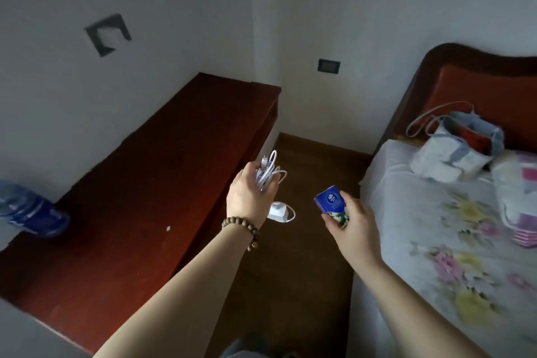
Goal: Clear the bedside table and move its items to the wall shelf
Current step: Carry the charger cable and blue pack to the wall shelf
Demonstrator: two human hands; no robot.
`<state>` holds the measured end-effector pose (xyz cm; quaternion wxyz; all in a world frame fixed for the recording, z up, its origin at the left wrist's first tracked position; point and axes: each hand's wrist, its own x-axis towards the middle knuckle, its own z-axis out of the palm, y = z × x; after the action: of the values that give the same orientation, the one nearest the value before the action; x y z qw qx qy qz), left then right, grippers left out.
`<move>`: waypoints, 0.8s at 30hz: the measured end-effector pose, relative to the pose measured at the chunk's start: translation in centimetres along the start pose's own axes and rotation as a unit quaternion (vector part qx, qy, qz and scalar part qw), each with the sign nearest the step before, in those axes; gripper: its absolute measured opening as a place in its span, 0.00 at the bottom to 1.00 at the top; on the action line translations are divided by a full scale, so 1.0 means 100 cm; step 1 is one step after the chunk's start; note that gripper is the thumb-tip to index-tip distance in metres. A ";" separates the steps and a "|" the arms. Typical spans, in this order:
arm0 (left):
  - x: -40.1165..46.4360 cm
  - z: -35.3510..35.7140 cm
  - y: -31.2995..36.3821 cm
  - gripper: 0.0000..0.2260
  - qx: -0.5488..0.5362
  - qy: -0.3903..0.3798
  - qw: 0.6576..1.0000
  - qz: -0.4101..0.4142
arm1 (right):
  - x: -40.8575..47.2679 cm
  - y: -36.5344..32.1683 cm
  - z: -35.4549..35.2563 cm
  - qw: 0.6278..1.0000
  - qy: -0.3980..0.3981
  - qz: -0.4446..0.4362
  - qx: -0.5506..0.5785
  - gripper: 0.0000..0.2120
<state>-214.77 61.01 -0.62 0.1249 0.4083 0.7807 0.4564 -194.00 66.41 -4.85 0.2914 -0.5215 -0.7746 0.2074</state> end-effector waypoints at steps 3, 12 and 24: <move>0.045 0.015 0.009 0.15 -0.018 0.008 1.000 -0.004 | 0.054 0.004 0.007 1.000 -0.013 -0.023 0.011 0.28; 0.217 0.031 0.002 0.10 -0.076 0.050 0.996 -0.011 | 0.214 0.002 0.052 0.995 -0.037 -0.090 0.031 0.27; 0.421 0.013 -0.038 0.08 -0.073 0.140 0.987 -0.038 | 0.437 -0.059 0.147 0.971 -0.151 -0.168 0.076 0.25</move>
<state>-242.79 92.55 3.00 0.0614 0.3003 0.7699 0.5597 -220.36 104.54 -1.86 0.2403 -0.3234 -0.8681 0.2899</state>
